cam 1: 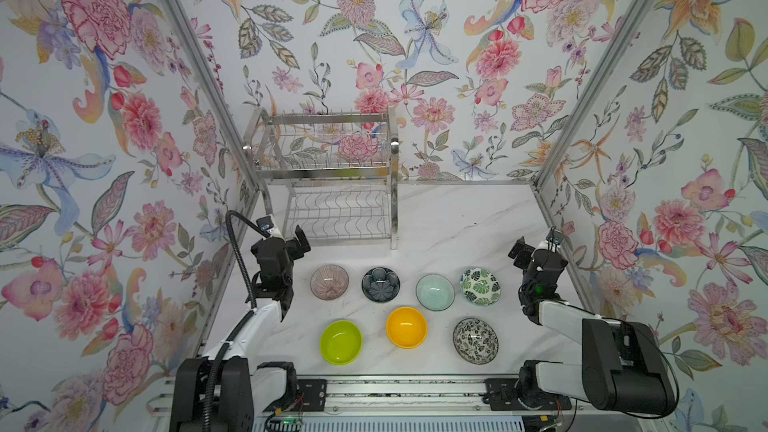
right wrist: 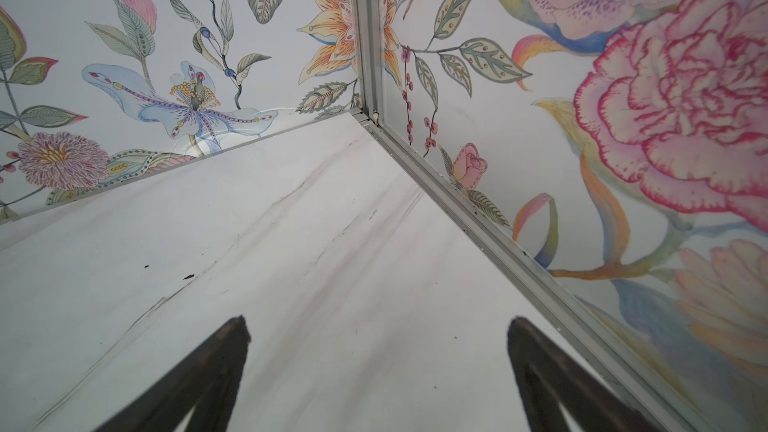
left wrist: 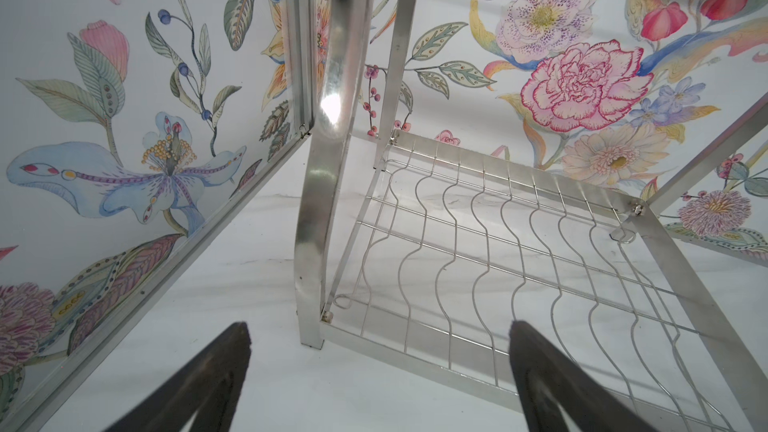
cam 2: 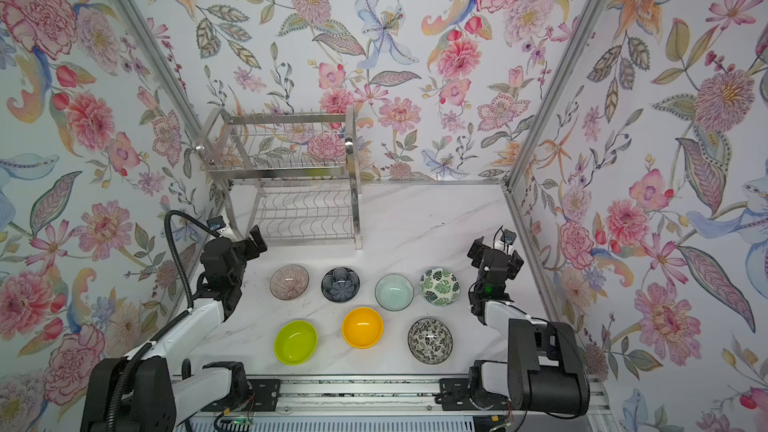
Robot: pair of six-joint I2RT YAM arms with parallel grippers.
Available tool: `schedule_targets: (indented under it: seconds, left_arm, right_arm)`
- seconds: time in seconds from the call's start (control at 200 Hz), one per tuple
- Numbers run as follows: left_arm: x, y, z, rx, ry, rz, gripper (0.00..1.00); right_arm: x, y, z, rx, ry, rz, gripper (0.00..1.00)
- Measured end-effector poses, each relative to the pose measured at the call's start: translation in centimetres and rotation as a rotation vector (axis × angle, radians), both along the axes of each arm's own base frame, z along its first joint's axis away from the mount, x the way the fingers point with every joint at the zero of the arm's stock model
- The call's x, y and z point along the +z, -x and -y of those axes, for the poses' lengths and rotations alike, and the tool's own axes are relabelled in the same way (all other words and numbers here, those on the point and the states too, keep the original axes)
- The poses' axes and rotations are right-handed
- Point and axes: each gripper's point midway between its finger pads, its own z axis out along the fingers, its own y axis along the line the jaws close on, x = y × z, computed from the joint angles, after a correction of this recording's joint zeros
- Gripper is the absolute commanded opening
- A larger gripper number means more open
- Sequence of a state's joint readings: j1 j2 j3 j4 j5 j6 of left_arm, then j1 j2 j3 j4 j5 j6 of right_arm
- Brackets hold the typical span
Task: Load the bowls into the dish rack
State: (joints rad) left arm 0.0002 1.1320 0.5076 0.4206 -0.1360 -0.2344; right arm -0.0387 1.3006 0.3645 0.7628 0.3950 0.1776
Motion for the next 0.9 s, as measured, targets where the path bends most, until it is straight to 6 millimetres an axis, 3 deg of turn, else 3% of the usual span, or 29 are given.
schedule_targets:
  seconds: [0.24, 0.425, 0.611, 0.901]
  left_arm:
    - [-0.7, 0.9, -3.2, 0.1, 0.053, -0.045, 0.98]
    - [-1.4, 1.2, -6.1, 0.184, 0.098, -0.075, 0.98]
    - [-2.0, 0.3, -7.2, 0.193, 0.153, -0.112, 0.98]
    - [-3.9, -0.7, -5.3, 0.086, 0.219, -0.18, 0.99]
  right_arm:
    - [2.1, -0.1, -0.6, 0.012, -0.074, 0.065, 0.96]
    - [3.6, -1.4, -3.9, 0.149, -0.138, 0.114, 0.95]
    - [4.4, -2.8, -9.7, 0.406, -0.189, 0.136, 0.94]
    - [5.5, -5.4, -23.3, 0.945, -0.264, 0.129, 0.88]
